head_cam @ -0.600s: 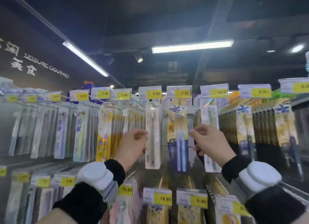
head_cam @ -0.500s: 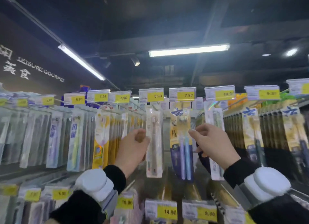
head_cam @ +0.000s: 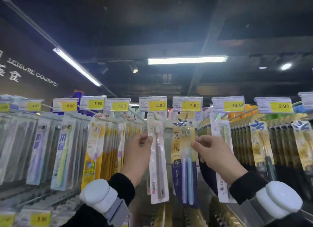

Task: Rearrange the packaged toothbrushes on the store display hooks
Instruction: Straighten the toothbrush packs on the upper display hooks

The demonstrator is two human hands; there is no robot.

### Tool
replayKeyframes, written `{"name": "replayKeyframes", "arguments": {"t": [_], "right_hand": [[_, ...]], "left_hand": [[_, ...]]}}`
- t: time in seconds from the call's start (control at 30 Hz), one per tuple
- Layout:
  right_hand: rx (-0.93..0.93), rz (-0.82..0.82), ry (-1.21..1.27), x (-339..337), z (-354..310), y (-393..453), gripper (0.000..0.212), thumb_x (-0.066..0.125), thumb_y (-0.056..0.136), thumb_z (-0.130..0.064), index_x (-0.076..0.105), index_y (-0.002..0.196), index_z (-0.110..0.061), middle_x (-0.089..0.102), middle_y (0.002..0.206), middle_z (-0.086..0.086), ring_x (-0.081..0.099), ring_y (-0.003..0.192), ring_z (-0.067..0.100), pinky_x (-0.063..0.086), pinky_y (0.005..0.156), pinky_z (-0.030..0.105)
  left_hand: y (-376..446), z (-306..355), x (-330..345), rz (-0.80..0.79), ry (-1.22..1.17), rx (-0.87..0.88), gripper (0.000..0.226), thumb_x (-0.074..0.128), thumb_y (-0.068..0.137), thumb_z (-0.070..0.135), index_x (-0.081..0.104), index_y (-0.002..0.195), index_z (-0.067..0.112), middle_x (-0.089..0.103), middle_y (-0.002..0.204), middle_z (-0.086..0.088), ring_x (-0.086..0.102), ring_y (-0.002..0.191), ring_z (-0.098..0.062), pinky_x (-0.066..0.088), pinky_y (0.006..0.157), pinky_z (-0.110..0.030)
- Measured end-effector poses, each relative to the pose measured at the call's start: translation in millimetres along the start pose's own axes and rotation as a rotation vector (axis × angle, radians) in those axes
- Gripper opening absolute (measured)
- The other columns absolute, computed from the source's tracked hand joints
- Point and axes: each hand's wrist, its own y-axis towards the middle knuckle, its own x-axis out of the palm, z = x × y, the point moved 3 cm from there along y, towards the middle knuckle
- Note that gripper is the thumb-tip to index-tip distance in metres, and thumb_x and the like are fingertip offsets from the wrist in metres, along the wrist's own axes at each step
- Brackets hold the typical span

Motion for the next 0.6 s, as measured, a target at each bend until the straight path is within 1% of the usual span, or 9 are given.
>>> {"name": "replayKeyframes", "arguments": {"t": [0.07, 0.13, 0.2, 0.27, 0.33, 0.37, 0.43, 0.53, 0.6], "right_hand": [[0.017, -0.039, 0.088, -2.1, 1.5, 1.4, 0.016, 0.063, 0.098, -0.029, 0.072, 0.087, -0.021, 0.059, 0.061, -0.004, 0.052, 0.054, 0.013, 0.041, 0.050, 0.020], [0.024, -0.069, 0.145, -5.4, 1.3, 4.9, 0.020, 0.062, 0.099, -0.026, 0.073, 0.084, -0.019, 0.056, 0.055, -0.002, 0.050, 0.051, 0.013, 0.040, 0.051, 0.026], [0.025, -0.097, 0.175, -8.0, -1.0, 6.3, 0.019, 0.060, 0.100, -0.023, 0.073, 0.087, -0.015, 0.055, 0.053, -0.004, 0.050, 0.045, 0.009, 0.040, 0.048, 0.024], [0.033, -0.123, 0.218, -7.9, -2.2, 4.2, 0.019, 0.060, 0.100, -0.021, 0.072, 0.089, -0.012, 0.053, 0.053, -0.006, 0.050, 0.044, 0.007, 0.040, 0.046, 0.021], [0.033, -0.136, 0.255, -4.0, -2.3, 0.2, 0.019, 0.059, 0.101, -0.020, 0.071, 0.089, -0.011, 0.051, 0.052, -0.008, 0.051, 0.046, 0.008, 0.041, 0.046, 0.021], [0.028, -0.135, 0.268, -1.9, -2.3, -0.9, 0.019, 0.059, 0.101, -0.020, 0.071, 0.088, -0.011, 0.050, 0.051, -0.009, 0.051, 0.046, 0.008, 0.040, 0.046, 0.022], [0.028, -0.124, 0.300, 0.8, -2.5, -3.1, 0.019, 0.058, 0.101, -0.019, 0.072, 0.090, -0.011, 0.050, 0.048, -0.012, 0.049, 0.045, 0.009, 0.039, 0.046, 0.022], [0.023, -0.129, 0.312, 6.5, -4.5, -6.3, 0.018, 0.060, 0.100, -0.018, 0.073, 0.094, -0.009, 0.050, 0.048, -0.008, 0.048, 0.045, 0.010, 0.039, 0.045, 0.023], [0.009, -0.155, 0.284, 13.5, -6.2, -7.1, 0.020, 0.060, 0.100, -0.019, 0.071, 0.091, -0.005, 0.050, 0.049, -0.004, 0.048, 0.044, 0.011, 0.039, 0.046, 0.023]], "left_hand": [[-0.5, 1.6, 0.2, 0.014, -0.071, -0.026, 0.013, 0.053, 0.101, 0.026, 0.064, 0.107, 0.023, 0.067, 0.103, 0.007, 0.059, 0.093, -0.003, 0.042, 0.073, -0.017], [-2.7, 3.1, 0.1, 0.028, -0.150, -0.062, 0.014, 0.052, 0.101, 0.025, 0.064, 0.108, 0.022, 0.066, 0.104, 0.007, 0.058, 0.094, -0.002, 0.041, 0.073, -0.018], [-4.4, 4.5, -1.3, 0.045, -0.195, -0.075, 0.014, 0.052, 0.101, 0.025, 0.065, 0.105, 0.021, 0.067, 0.103, 0.004, 0.059, 0.095, -0.006, 0.042, 0.074, -0.020], [-5.1, 7.8, -3.5, 0.061, -0.213, -0.075, 0.014, 0.053, 0.101, 0.024, 0.066, 0.098, 0.021, 0.067, 0.099, 0.002, 0.060, 0.093, -0.009, 0.040, 0.072, -0.020], [-6.6, 10.8, -6.3, 0.074, -0.220, -0.067, 0.016, 0.052, 0.101, 0.022, 0.064, 0.091, 0.022, 0.066, 0.095, 0.003, 0.058, 0.090, -0.007, 0.038, 0.069, -0.019], [-7.2, 11.8, -6.9, 0.073, -0.233, -0.068, 0.016, 0.052, 0.101, 0.021, 0.064, 0.090, 0.024, 0.065, 0.094, 0.005, 0.057, 0.090, -0.005, 0.037, 0.069, -0.018], [-8.6, 14.2, -7.2, 0.058, -0.250, -0.065, 0.017, 0.052, 0.101, 0.021, 0.064, 0.090, 0.024, 0.066, 0.094, 0.005, 0.058, 0.089, -0.006, 0.038, 0.070, -0.019], [-8.9, 11.9, -8.2, 0.050, -0.267, -0.059, 0.018, 0.052, 0.100, 0.020, 0.065, 0.088, 0.017, 0.066, 0.093, -0.005, 0.058, 0.085, -0.012, 0.040, 0.071, -0.024], [-7.2, 9.7, -9.8, 0.051, -0.281, -0.054, 0.019, 0.052, 0.100, 0.020, 0.062, 0.088, 0.010, 0.061, 0.089, -0.009, 0.055, 0.081, -0.015, 0.041, 0.072, -0.025]]}}
